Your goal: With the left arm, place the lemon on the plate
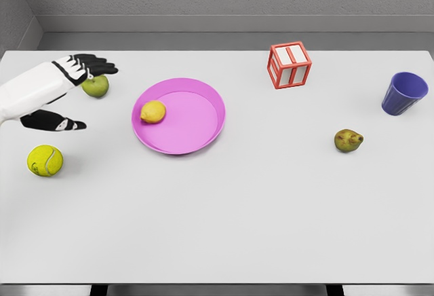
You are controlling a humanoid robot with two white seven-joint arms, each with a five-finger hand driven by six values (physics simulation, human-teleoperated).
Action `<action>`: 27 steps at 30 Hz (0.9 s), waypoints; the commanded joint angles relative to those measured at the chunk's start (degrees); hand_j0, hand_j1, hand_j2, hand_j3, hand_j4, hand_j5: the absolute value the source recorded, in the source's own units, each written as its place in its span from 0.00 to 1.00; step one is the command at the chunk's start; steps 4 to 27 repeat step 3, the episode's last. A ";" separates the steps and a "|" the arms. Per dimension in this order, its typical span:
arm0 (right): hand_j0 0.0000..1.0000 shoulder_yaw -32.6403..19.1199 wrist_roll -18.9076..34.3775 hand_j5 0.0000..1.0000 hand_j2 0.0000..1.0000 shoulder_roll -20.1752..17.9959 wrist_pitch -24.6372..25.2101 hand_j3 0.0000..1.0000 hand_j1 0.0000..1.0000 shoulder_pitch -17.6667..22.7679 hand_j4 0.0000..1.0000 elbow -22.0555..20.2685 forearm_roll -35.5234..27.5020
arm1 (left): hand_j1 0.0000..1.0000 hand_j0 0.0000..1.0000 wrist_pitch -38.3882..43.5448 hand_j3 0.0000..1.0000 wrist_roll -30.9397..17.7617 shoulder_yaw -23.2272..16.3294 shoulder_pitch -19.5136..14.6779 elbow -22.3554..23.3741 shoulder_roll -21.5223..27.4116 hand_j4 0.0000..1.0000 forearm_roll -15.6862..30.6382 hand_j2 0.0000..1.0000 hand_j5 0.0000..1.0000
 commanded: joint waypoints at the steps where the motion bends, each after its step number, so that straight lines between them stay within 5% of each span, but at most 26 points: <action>1: 1.00 -0.01 -0.03 1.00 1.00 0.00 0.00 1.00 1.00 0.00 1.00 -0.01 -0.02 | 1.00 1.00 -0.34 1.00 0.00 0.83 0.00 -0.02 0.13 1.00 0.26 1.00 1.00; 27: 1.00 -0.01 0.06 1.00 1.00 0.00 0.00 1.00 1.00 0.00 1.00 -0.01 -0.02 | 1.00 1.00 -0.43 1.00 0.00 0.57 0.09 -0.02 0.13 1.00 0.17 1.00 1.00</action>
